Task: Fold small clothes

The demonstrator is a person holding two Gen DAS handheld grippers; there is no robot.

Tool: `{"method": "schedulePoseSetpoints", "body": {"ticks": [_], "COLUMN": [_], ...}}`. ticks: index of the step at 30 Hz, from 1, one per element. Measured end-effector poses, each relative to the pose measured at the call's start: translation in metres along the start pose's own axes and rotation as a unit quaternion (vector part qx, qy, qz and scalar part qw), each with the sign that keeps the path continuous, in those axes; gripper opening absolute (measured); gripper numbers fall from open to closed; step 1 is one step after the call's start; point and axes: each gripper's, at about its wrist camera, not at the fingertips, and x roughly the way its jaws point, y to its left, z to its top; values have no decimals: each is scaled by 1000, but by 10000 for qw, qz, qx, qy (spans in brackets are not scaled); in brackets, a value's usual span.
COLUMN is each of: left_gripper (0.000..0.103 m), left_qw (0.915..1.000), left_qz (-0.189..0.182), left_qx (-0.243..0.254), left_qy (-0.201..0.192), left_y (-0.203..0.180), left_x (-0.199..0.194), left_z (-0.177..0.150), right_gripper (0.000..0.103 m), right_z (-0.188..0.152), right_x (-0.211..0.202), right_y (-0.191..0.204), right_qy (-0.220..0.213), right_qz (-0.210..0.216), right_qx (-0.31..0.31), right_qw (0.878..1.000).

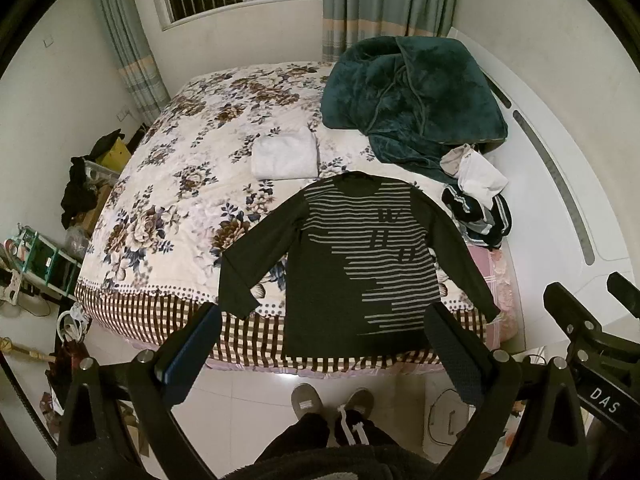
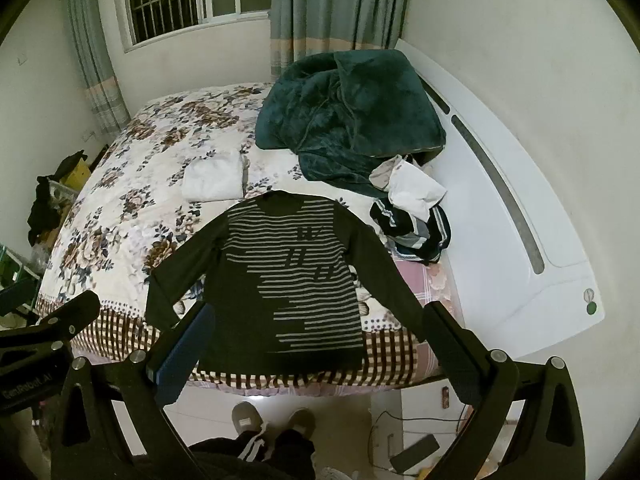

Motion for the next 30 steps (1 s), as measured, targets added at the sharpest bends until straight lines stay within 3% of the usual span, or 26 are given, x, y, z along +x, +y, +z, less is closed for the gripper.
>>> {"method": "schedulePoseSetpoints", "body": {"ticks": [30], "left_gripper": [103], "left_qw": [9999], "left_qz": [64], "left_qx": [-73], "left_qy": [-142], "left_y": [3], "left_x": [-11], "left_z": [2], "right_gripper": [103], "right_z": [7], "right_x": [-10], "right_y": [-4], "right_qy": [-89], "right_qz": [50], "right_qx": [-189], "right_qw": [9998]}}
